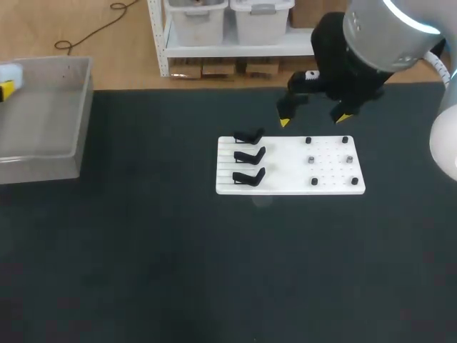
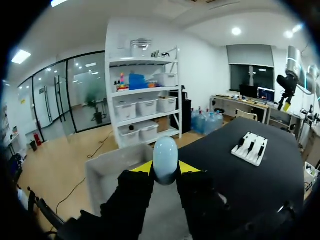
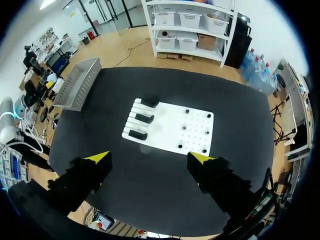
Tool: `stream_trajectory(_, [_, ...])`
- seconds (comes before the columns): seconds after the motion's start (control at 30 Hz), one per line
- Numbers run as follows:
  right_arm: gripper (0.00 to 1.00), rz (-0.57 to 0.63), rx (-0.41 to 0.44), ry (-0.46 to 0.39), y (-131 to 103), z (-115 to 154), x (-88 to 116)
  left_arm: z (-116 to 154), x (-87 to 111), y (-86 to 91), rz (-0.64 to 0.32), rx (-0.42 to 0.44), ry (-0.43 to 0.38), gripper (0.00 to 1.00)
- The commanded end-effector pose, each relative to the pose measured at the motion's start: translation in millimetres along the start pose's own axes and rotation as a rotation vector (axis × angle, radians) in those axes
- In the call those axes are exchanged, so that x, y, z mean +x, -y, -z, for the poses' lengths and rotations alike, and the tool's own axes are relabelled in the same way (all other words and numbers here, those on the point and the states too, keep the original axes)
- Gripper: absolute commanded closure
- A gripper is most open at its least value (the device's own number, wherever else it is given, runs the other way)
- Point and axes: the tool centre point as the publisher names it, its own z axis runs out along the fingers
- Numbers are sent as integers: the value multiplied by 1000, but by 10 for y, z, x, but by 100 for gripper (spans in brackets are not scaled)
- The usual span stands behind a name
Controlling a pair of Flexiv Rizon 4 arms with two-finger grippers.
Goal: Pick up each earbud case from the left stands, insert the matching earbuds, close the lid, and place the case in the box.
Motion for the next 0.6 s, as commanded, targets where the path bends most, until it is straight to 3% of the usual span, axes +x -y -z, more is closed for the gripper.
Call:
stream_trajectory(0.03, [0, -1, 1, 6, 3, 0, 17, -195, 79, -266, 9, -86, -24, 100])
stream_trajectory(0.2, [0, -1, 1, 6, 3, 0, 17, -292, 185, -510, 14, -86, -73, 100])
stream_trajectory(0.23, [0, -1, 1, 6, 3, 0, 17, -302, 205, -544, 20, -93, -77, 93])
stream_trajectory(0.27, [0, -1, 1, 6, 3, 0, 17, -313, 219, -568, 23, -91, -78, 60])
stream_trajectory(0.3, [0, -1, 1, 6, 3, 0, 17, -327, 230, -588, 24, -89, -83, 9])
stream_trajectory(0.33, [0, -1, 1, 6, 3, 0, 17, -338, 239, -607, 24, -89, -83, 0])
stream_trajectory(0.6, [0, -1, 1, 6, 3, 0, 17, -422, 251, -563, 17, -59, -69, 0])
